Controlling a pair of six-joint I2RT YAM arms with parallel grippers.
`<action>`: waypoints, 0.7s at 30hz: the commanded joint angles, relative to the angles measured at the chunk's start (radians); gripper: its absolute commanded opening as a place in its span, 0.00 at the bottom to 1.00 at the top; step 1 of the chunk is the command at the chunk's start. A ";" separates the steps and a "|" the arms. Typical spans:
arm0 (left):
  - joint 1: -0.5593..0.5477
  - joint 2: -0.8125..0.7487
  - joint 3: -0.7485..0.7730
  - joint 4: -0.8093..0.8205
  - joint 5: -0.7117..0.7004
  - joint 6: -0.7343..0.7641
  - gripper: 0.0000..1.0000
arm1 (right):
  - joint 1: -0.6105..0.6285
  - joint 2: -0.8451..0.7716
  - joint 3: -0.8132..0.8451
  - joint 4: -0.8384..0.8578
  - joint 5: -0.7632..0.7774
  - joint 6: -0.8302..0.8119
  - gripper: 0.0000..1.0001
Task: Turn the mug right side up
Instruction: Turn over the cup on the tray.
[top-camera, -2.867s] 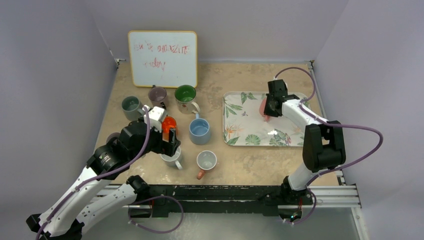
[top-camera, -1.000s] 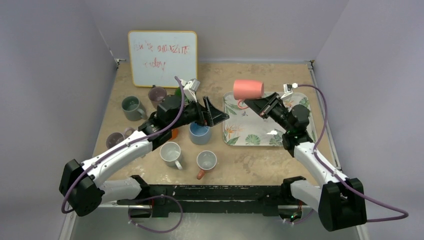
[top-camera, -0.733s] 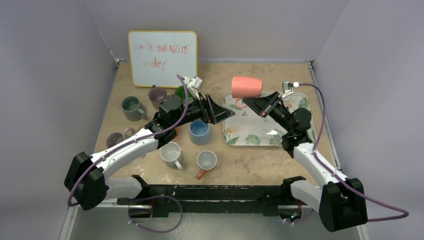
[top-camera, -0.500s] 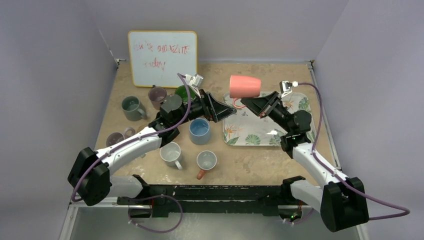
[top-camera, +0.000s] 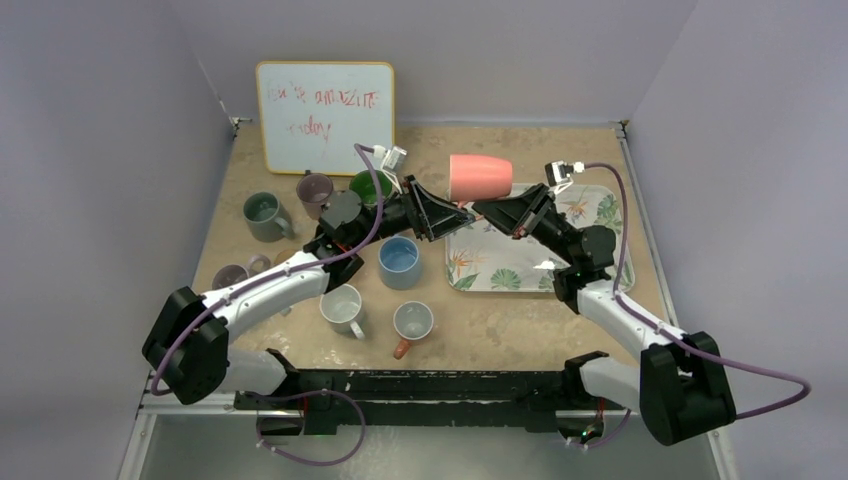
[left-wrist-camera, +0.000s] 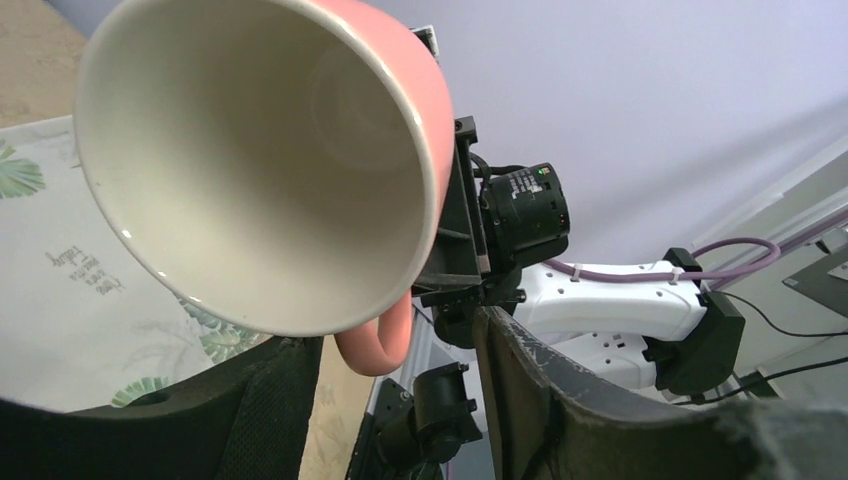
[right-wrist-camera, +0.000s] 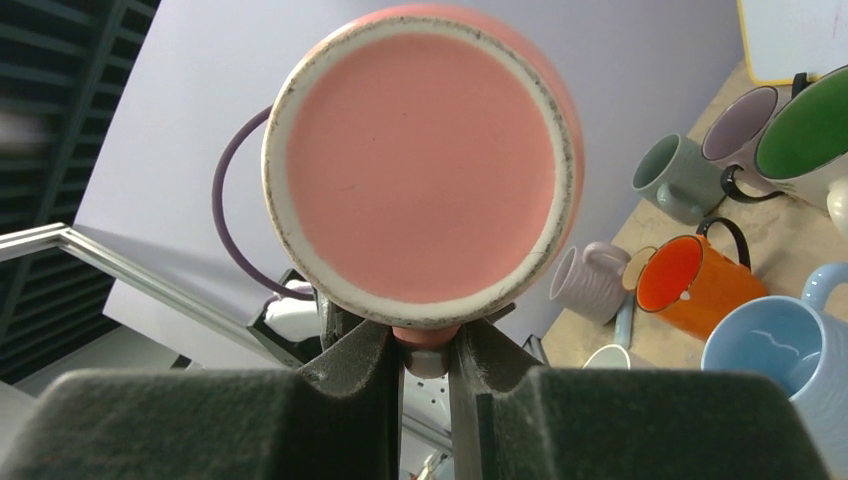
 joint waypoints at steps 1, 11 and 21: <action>0.003 0.007 -0.010 0.129 0.028 -0.064 0.51 | 0.009 -0.008 -0.006 0.197 -0.015 0.035 0.00; 0.004 0.048 -0.021 0.192 0.050 -0.143 0.46 | 0.013 0.018 -0.032 0.258 -0.022 0.050 0.00; 0.003 0.065 -0.042 0.279 0.039 -0.204 0.11 | 0.013 0.047 -0.042 0.270 -0.041 0.038 0.00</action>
